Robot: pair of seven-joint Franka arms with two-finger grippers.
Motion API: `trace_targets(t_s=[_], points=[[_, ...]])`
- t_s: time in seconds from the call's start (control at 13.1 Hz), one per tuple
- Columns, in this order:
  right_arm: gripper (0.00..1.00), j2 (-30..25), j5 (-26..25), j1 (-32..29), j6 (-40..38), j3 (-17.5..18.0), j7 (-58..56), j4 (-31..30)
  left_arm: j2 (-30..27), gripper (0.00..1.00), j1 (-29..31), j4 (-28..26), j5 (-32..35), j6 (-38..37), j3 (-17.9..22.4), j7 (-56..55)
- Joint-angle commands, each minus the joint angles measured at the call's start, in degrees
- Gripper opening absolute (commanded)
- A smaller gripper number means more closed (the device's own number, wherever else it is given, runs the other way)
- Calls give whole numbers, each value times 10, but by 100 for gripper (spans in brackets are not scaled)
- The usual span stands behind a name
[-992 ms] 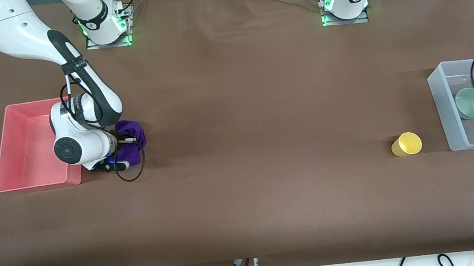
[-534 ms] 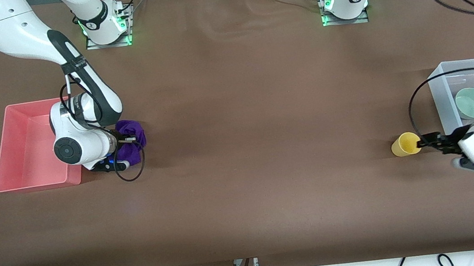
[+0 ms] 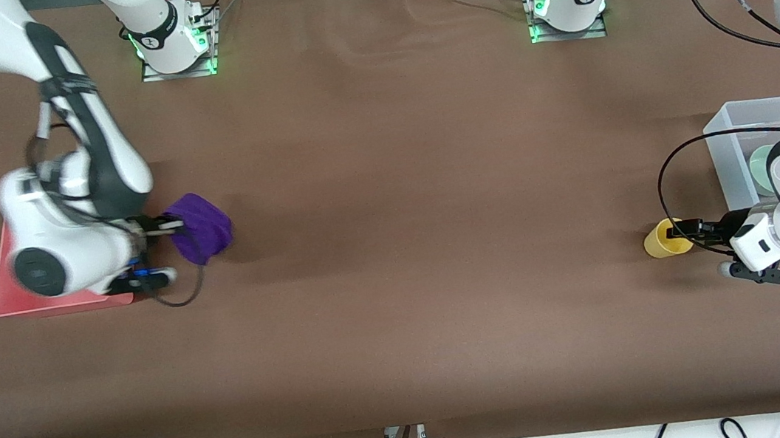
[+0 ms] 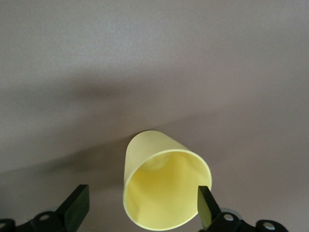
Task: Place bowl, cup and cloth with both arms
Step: 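Grasp the yellow cup while the right gripper drops the cloth in the pink bin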
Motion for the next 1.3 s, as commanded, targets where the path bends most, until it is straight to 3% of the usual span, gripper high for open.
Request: trace_targets(t_s=[0.0, 0.08, 0.31, 0.53, 0.69, 0.76, 0.84, 0.99, 1.22], points=[[0, 7, -4, -8, -114, -69, -122, 72, 12, 12, 0, -1, -5, 4, 6, 46], [0, 5, -12, -9, -131, -104, -169, 81, 12, 0, -2, -1, 4, 10, 6, 43], [0, 7, -67, -22, -125, -167, -290, 68, 13, 0, -1, 0, 20, 31, 5, 43], [0, 10, -70, -38, -40, -172, -304, -1, -7, 0, 1, 11, 27, 10, 6, 45], [0, 14, -69, -41, 25, -172, -304, -43, -47, 0, 0, 21, 82, -42, 5, 45], [26, 16, -69, -41, 43, -172, -304, -54, -68, 0, 4, 22, 93, -75, 7, 46], [99, 17, -66, -43, 43, -172, -304, -51, -89, 0, 11, 22, 114, -105, 11, 47], [100, 1, -61, -45, 23, -172, -303, -26, -123, 0, 24, 22, 192, -135, 14, 61], [100, -11, -29, -43, -82, -165, -301, 93, -124, 0, 76, 19, 267, -136, 15, 153]])
